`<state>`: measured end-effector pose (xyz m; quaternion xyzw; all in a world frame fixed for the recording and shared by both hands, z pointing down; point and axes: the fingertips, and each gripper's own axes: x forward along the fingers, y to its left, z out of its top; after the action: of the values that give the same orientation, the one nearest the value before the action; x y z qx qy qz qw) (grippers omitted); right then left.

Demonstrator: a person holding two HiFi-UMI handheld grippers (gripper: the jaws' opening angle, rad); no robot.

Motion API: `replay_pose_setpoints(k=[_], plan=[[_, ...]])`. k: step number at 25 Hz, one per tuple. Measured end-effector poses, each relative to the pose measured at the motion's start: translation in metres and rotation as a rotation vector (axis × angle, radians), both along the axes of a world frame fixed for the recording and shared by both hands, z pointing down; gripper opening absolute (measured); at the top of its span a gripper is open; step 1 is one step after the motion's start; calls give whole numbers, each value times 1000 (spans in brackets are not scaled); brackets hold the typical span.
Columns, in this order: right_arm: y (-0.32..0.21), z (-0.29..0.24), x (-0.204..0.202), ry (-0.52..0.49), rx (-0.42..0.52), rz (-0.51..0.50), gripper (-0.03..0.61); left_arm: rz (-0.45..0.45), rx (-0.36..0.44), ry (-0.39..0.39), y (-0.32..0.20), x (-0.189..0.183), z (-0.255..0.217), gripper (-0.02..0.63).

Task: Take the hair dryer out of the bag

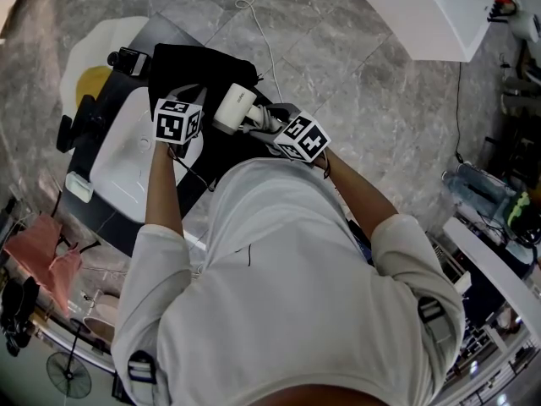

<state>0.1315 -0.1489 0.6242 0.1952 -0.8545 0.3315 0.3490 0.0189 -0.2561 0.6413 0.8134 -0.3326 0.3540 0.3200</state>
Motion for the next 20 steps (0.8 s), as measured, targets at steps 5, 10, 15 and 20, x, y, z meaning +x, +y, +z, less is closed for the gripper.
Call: replay_pose_setpoints(k=[5, 10, 15, 20], plan=[[0, -10, 10, -24, 6, 24, 275, -5, -9, -1, 5, 7, 2, 34], [-4, -25, 19, -67, 18, 55, 275, -23, -7, 0, 12, 14, 2, 34], [-16, -39, 27, -117, 25, 89, 275, -50, 0, 0, 18, 21, 2, 34], [-28, -50, 37, -154, 25, 110, 275, -92, 12, 32, 28, 28, -4, 34]])
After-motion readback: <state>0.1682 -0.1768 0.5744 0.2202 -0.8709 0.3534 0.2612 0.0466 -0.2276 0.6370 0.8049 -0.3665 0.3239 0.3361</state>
